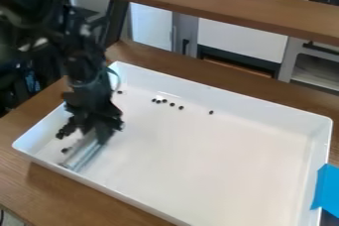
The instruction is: Sweep into pile
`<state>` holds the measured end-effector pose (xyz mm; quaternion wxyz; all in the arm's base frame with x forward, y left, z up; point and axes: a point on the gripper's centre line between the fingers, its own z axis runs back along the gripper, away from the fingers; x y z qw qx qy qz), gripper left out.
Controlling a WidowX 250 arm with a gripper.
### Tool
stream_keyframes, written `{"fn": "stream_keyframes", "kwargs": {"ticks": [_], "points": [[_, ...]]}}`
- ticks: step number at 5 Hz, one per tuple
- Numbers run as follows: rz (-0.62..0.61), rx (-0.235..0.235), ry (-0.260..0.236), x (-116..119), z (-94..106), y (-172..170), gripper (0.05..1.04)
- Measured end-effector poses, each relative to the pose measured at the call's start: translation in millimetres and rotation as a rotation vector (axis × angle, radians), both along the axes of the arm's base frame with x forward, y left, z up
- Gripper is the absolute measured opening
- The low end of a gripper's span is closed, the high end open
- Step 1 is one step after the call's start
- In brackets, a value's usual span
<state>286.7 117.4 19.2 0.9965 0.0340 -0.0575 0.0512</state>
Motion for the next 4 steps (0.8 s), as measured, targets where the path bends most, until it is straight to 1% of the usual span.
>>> {"fn": "stream_keyframes", "kwargs": {"ticks": [1,2,3,4], "points": [[0.024,0.030,0.005,-1,2.0,31,0.375],[0.022,0.001,0.024,1,5.0,31,0.375],[0.055,-0.099,0.039,7,15.4,10,0.375],[0.068,-0.190,0.010,34,45.8,-29,0.375]]}}
